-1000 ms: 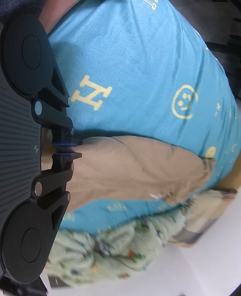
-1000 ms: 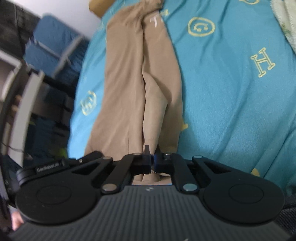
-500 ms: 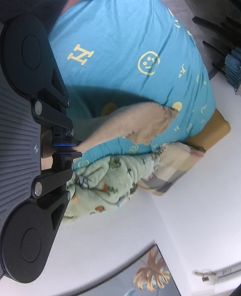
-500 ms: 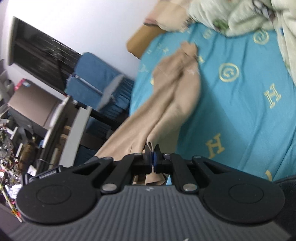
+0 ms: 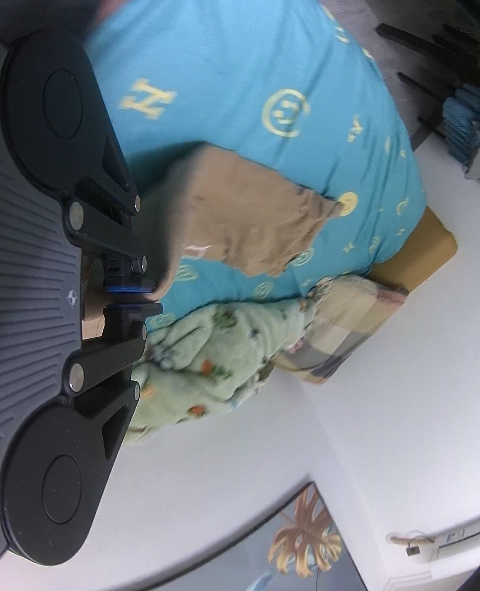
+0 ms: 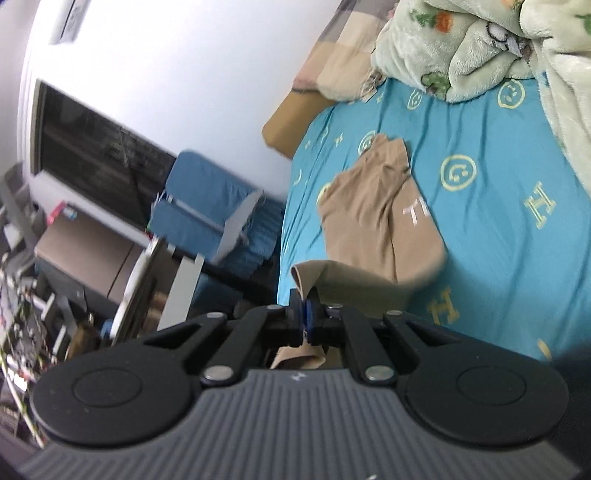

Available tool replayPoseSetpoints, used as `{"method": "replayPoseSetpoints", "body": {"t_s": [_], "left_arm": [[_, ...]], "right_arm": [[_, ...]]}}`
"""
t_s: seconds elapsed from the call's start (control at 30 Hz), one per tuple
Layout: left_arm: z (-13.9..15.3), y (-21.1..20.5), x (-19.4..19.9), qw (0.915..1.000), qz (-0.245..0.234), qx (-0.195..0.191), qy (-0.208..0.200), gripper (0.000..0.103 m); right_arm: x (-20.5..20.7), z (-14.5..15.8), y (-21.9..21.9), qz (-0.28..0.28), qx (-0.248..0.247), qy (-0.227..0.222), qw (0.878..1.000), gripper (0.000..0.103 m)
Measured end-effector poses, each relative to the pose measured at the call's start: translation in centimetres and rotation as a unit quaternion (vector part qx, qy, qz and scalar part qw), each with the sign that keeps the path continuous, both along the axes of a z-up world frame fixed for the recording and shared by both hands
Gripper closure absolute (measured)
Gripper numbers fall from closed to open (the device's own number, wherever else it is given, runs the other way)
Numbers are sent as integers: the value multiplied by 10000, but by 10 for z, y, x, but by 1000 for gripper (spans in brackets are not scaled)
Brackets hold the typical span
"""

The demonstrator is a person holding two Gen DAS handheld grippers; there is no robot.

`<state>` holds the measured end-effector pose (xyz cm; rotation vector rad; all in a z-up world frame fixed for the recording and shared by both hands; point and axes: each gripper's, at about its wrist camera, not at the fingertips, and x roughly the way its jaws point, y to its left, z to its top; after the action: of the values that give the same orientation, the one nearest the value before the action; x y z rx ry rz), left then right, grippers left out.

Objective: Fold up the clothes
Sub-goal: 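Grasp the hem end with both grippers, lift and fold it toward the collar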

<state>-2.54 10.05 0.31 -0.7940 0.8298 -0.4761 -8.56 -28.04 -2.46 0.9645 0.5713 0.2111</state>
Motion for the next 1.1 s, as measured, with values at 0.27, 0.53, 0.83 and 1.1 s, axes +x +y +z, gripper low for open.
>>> {"method": "replayPoseSetpoints", "body": {"t_s": [0.27,0.53,0.83,1.1], "left_arm": [[-33,-41,119,9938,103,971,-536,97],[-114,-68,216,9820,27,1814,-518,97],[-160,-65,250,9825,-106,1860,8,87],[-134,-61,216,9781,-96,2058,-305,45]], "right_arm": [[114,-29,6,-250,-899,-23,9956,98],[205,-86,15,-173,-2245,-152,9742,98],[242,-128,11,44,-2370,402,9707,95],[213,-109,-2,-270,-1880,191,9816,25]]}}
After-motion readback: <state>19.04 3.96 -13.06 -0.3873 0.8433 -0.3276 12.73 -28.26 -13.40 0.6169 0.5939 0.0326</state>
